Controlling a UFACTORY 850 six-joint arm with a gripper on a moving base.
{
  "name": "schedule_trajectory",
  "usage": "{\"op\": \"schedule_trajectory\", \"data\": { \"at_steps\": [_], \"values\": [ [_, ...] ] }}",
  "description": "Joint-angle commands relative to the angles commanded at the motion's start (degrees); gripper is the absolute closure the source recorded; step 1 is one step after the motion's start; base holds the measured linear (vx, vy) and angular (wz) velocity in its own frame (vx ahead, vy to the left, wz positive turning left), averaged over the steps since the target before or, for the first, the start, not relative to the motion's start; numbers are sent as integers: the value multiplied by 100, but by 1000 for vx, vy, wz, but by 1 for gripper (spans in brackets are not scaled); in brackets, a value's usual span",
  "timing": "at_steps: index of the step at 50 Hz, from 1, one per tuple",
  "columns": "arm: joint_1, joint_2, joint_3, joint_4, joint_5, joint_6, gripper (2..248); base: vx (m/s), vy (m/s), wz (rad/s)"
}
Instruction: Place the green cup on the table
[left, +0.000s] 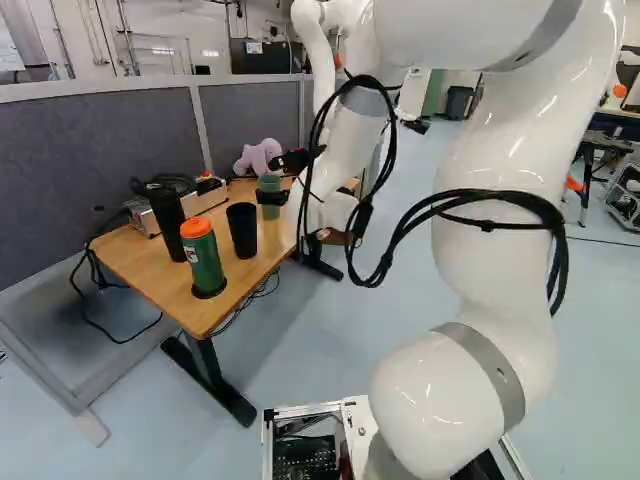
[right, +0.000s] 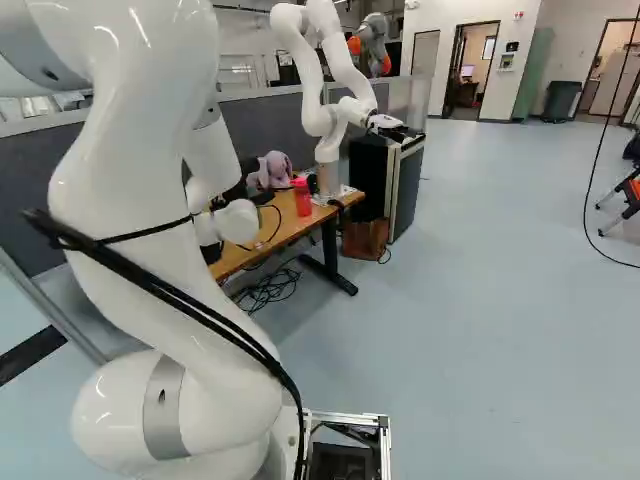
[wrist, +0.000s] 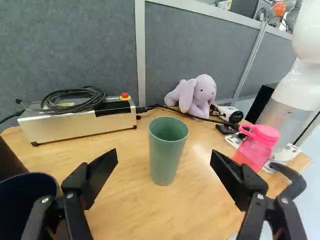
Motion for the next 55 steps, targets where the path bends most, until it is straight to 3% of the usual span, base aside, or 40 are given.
{"op": "schedule_trajectory", "data": {
  "at_steps": [20,55],
  "values": [
    [-116,581,666,0,0,0,3,0,0,0],
    [-517,1587,1731,0,0,0,3,0,0,0]
  ]
}}
